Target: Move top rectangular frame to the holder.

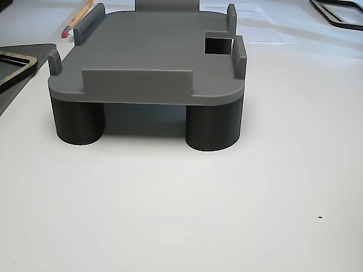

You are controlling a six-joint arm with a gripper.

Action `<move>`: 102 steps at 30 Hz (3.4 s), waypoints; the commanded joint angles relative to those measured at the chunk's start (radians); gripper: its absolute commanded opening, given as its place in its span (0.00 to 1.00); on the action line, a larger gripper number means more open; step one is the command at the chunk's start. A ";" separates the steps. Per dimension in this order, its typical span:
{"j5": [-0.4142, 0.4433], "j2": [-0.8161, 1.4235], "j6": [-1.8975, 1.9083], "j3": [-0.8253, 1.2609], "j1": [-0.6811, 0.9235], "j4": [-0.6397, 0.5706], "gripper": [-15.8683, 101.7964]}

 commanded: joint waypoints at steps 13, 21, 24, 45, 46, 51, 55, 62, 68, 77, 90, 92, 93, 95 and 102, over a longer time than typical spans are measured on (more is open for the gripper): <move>-0.002 0.028 -0.006 -0.014 -0.028 -0.002 0.05; 0.028 0.018 -0.005 -0.092 -0.032 0.049 0.05; 0.048 0.020 0.017 -0.169 -0.032 0.091 0.05; 0.302 -0.118 0.299 -0.738 -0.129 0.238 0.05; 0.298 -0.153 0.324 -0.769 -0.141 0.242 0.05; 0.179 -0.362 0.379 -0.991 -0.265 0.288 0.05; 0.080 -0.469 0.400 -1.106 -0.373 0.287 0.05; 0.009 -0.641 0.430 -1.253 -0.482 0.287 0.04; 0.000 -0.706 0.571 -1.275 -0.485 0.287 0.04; -0.011 -0.730 0.767 -1.213 -0.445 0.287 0.04; 0.012 -0.695 0.764 -1.104 -0.448 0.288 0.04; 0.017 -0.696 0.761 -1.098 -0.449 0.288 0.04; 0.020 -0.698 0.759 -1.097 -0.451 0.288 0.04; 0.021 -0.698 0.759 -1.091 -0.456 0.288 0.04; 0.029 -0.675 0.778 -1.065 -0.460 0.288 0.04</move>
